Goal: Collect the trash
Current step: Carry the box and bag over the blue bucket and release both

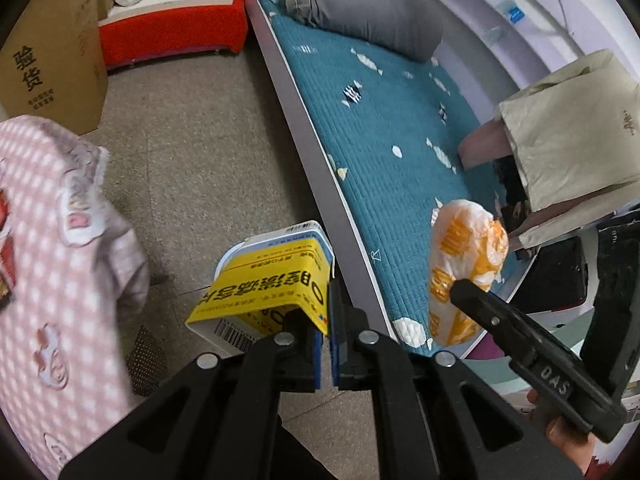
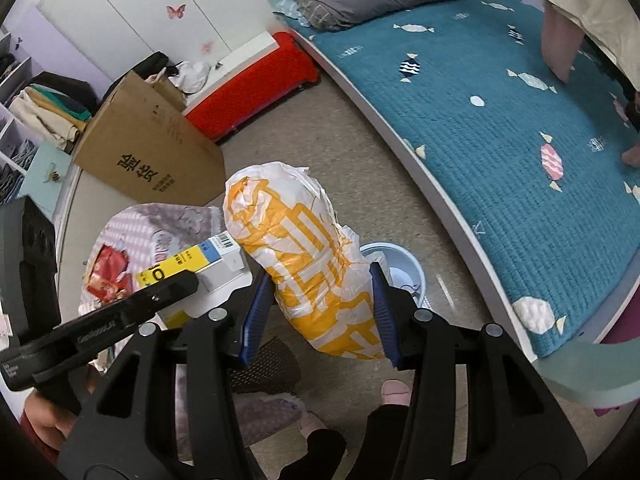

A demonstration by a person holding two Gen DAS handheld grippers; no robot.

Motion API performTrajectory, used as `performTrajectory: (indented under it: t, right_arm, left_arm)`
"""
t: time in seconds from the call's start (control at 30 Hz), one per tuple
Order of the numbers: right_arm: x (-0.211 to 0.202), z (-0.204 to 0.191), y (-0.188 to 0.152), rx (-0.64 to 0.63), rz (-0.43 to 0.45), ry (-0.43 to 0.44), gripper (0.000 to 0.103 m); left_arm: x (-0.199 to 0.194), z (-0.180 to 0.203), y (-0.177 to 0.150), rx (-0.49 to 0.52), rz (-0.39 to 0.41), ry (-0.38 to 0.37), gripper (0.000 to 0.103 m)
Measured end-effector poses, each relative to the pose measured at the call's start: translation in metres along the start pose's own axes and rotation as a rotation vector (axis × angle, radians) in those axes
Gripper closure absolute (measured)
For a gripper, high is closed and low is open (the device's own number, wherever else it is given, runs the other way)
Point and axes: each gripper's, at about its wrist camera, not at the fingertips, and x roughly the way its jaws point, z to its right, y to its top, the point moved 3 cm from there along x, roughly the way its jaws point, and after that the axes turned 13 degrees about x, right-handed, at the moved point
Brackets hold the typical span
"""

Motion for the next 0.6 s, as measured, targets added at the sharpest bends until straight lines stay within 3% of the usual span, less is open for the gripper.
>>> performTrajectory:
  t: [0.27, 0.6]
  right_arm:
    - [0.012, 0.018, 0.019, 0.025, -0.015, 0.006, 0.057]
    - [0.034, 0.025, 0.018, 0.050, -0.066, 0.010, 0.057]
  left_arm:
    - [0.021, 0.011, 0.019, 0.029, -0.021, 0.011, 0.099]
    - [0.041, 0.005, 0.022, 0.002, -0.085, 0.020, 0.098]
